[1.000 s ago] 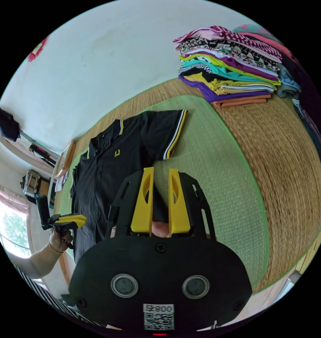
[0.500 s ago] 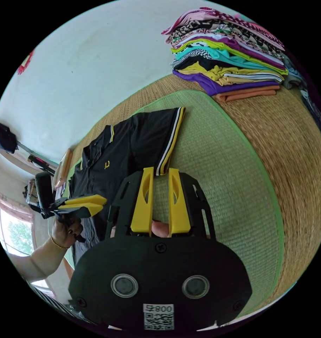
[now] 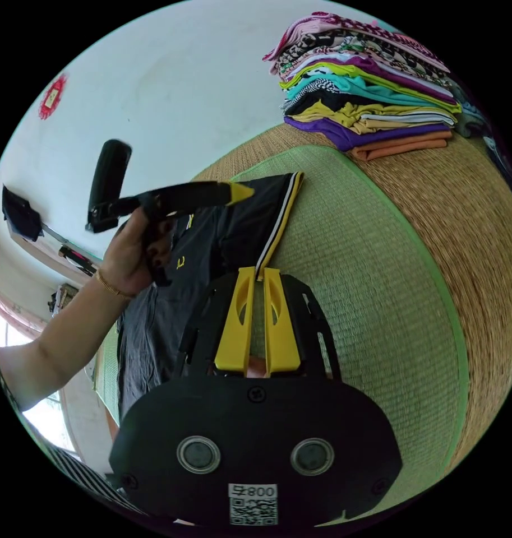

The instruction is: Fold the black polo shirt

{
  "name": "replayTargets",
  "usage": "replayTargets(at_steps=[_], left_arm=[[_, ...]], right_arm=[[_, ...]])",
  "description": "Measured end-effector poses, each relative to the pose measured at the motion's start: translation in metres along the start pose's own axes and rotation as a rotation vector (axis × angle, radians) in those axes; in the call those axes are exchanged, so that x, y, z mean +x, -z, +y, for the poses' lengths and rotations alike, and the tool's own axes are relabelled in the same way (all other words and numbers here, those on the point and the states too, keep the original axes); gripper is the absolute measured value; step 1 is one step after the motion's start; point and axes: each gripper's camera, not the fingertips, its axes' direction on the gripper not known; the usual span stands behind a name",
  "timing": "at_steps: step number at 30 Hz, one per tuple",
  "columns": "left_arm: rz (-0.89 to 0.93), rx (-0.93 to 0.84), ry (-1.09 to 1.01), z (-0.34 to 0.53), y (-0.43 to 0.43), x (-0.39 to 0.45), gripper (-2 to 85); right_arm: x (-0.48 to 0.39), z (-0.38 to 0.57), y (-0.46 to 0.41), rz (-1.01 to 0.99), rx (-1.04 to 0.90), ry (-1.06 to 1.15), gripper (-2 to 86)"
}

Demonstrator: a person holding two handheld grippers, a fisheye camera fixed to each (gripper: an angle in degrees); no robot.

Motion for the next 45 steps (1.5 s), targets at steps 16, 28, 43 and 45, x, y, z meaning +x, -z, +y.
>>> replayTargets(at_steps=[16,28,43,45], left_arm=[[-0.304,-0.181,-0.127,-0.089,-0.083,0.04,7.7],[-0.36,-0.139,-0.157,-0.098,-0.084,0.031,4.2],[-0.141,0.256,0.159,-0.027,0.051,-0.058,1.2],[-0.103,0.3,0.232,-0.003,0.074,-0.078,1.2]], right_arm=[[0.014,0.002,-0.028,-0.083,-0.019,-0.005,1.4],[0.015,0.002,-0.044,-0.109,-0.018,-0.008,1.2],[-0.026,0.001,-0.044,-0.16,0.095,0.118,0.3],[-0.038,-0.001,-0.045,-0.183,0.097,0.163,0.3]])
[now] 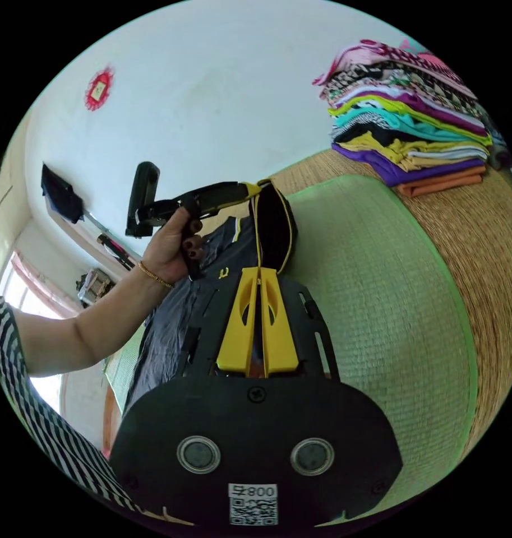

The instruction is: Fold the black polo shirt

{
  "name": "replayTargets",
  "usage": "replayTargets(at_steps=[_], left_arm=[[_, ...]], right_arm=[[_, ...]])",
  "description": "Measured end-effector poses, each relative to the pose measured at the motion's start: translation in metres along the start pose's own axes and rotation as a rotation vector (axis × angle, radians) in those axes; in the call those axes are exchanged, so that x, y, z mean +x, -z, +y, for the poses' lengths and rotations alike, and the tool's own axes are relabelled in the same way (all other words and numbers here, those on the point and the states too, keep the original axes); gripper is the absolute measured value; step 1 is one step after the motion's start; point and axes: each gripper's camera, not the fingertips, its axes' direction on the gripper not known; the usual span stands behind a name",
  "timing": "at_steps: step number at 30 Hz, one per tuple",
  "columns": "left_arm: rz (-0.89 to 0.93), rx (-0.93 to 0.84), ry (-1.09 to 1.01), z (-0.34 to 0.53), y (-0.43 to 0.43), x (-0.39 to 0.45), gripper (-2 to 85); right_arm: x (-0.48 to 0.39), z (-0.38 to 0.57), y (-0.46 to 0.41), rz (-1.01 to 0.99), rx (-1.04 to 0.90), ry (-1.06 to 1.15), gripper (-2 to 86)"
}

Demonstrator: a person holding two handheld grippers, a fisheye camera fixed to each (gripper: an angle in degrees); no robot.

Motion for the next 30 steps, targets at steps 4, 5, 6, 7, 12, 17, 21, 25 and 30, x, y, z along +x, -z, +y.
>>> replayTargets(at_steps=[4,5,6,7,12,17,21,25,30], left_arm=[[-0.009,0.008,0.085,0.019,0.027,-0.036,1.3],[-0.017,0.004,0.107,0.025,0.032,-0.046,1.3],[-0.018,-0.01,0.133,0.03,0.036,-0.057,1.4],[-0.018,-0.013,0.145,0.033,0.038,-0.062,1.4],[-0.015,-0.03,0.219,0.048,0.05,-0.096,2.0],[-0.036,-0.023,0.294,0.064,0.068,-0.12,3.3],[-0.04,0.012,0.331,0.076,0.089,-0.133,4.3],[-0.083,0.036,0.261,0.075,0.104,-0.12,3.8],[-0.075,0.001,0.11,0.063,0.105,-0.097,2.3]], right_arm=[[-0.022,-0.007,-0.024,-0.05,-0.072,0.086,0.2],[-0.025,-0.007,-0.029,-0.056,-0.086,0.094,0.2],[-0.029,-0.008,-0.036,-0.056,-0.109,0.109,0.2],[-0.034,-0.009,-0.043,-0.049,-0.128,0.126,0.2],[-0.046,-0.013,-0.068,-0.051,-0.193,0.166,0.2],[-0.055,-0.016,-0.091,-0.08,-0.274,0.217,0.2],[-0.055,-0.02,-0.106,-0.129,-0.328,0.23,0.1],[-0.061,-0.023,-0.114,-0.203,-0.375,0.276,0.0],[-0.064,-0.029,-0.111,-0.194,-0.34,0.29,0.0]])
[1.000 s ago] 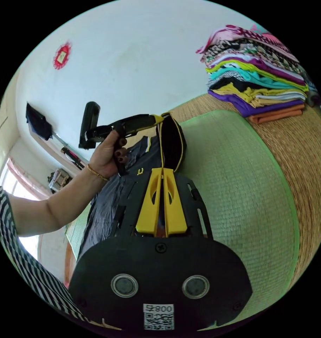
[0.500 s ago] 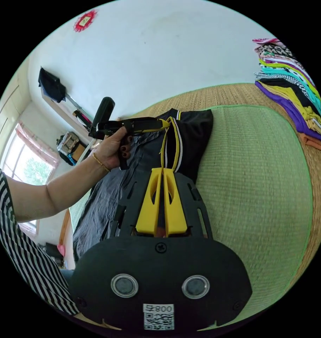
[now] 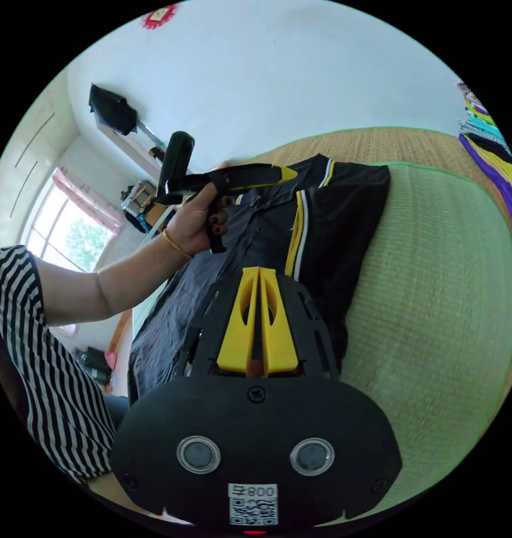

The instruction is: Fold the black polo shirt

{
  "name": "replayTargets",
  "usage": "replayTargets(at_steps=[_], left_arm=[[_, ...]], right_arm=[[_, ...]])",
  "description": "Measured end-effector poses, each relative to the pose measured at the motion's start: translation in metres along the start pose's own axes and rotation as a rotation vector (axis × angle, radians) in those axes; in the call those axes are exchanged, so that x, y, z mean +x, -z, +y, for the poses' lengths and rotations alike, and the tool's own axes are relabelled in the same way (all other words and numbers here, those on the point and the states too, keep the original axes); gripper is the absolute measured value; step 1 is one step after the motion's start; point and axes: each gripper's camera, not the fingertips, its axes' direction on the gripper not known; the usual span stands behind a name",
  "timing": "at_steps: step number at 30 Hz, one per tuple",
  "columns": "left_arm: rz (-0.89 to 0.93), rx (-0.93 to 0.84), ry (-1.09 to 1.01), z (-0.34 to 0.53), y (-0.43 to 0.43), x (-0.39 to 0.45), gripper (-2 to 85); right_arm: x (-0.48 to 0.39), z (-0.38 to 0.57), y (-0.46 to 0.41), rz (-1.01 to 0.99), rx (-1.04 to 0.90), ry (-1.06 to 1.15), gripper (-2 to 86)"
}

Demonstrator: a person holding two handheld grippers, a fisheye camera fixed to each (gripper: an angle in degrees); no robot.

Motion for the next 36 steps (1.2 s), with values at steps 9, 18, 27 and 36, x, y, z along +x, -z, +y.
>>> replayTargets(at_steps=[9,18,27,36], left_arm=[[-0.043,-0.167,-0.015,0.004,-0.016,-0.003,0.2],[-0.046,-0.155,-0.052,0.003,0.0,0.001,0.1],[-0.106,-0.123,-0.059,0.006,0.025,-0.005,0.0],[-0.158,-0.144,-0.08,0.015,0.053,-0.017,0.0]], right_arm=[[0.026,-0.004,-0.008,0.179,-0.001,-0.18,0.0],[0.037,-0.008,-0.008,0.236,0.0,-0.21,0.0],[0.053,-0.012,-0.006,0.216,-0.002,-0.219,0.0],[0.068,-0.014,0.002,0.2,0.008,-0.224,0.0]])
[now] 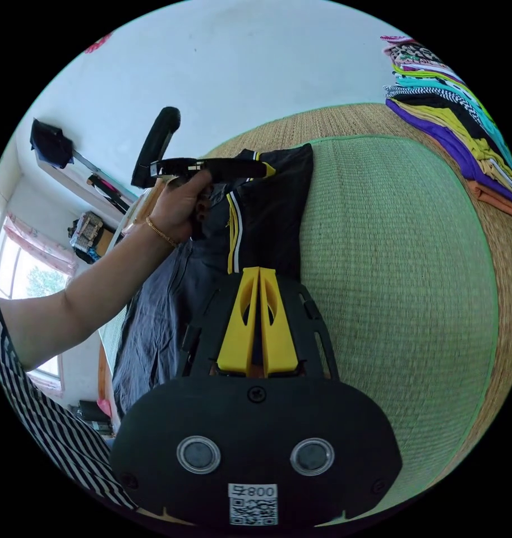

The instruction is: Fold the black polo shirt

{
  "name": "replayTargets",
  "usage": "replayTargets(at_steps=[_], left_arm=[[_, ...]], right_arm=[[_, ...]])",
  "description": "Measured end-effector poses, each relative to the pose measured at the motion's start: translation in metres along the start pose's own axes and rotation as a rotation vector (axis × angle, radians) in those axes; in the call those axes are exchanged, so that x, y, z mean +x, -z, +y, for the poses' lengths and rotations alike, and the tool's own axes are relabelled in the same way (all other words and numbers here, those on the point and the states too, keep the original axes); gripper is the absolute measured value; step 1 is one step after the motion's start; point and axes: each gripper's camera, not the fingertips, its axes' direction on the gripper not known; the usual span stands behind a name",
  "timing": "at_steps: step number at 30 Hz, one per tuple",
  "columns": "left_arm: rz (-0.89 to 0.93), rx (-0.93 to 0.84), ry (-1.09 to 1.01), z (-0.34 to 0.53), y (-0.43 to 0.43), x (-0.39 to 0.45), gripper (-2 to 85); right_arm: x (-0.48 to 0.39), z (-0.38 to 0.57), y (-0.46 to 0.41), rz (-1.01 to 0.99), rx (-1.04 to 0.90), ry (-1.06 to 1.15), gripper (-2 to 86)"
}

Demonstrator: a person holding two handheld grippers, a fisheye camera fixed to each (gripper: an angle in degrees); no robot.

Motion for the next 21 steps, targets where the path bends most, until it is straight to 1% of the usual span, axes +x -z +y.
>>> replayTargets(at_steps=[5,8,10,11,13,15,16,18,19,21], left_arm=[[0.039,0.031,-0.029,0.047,0.036,-0.002,0.1],[0.118,0.061,0.012,0.095,0.065,-0.013,0.1],[0.16,0.064,0.062,0.127,0.084,-0.024,0.2],[0.176,0.064,0.108,0.151,0.097,-0.033,0.3],[0.184,0.065,0.188,0.19,0.121,-0.047,0.3],[0.186,0.098,0.32,0.245,0.156,-0.07,0.6],[0.184,0.11,0.355,0.26,0.165,-0.076,0.7],[0.154,0.161,0.528,0.32,0.198,-0.099,1.5],[0.151,0.181,0.577,0.335,0.206,-0.105,1.8],[0.144,0.282,0.749,0.393,0.234,-0.125,4.2]], right_arm=[[0.014,0.001,0.02,-0.05,0.1,-0.026,0.0],[0.029,0.0,0.017,-0.083,0.1,-0.069,0.0],[0.042,-0.002,0.018,-0.147,0.109,-0.092,0.0],[0.045,-0.002,0.018,-0.166,0.111,-0.099,0.0],[0.067,-0.001,0.018,-0.293,0.132,-0.148,-0.1],[0.085,0.002,0.019,-0.398,0.161,-0.204,-0.1],[0.092,0.002,0.019,-0.434,0.162,-0.223,-0.1],[0.097,-0.001,0.017,-0.479,0.142,-0.24,-0.1],[0.103,-0.003,0.016,-0.523,0.142,-0.266,-0.1],[0.116,-0.003,0.014,-0.614,0.166,-0.33,-0.1]])
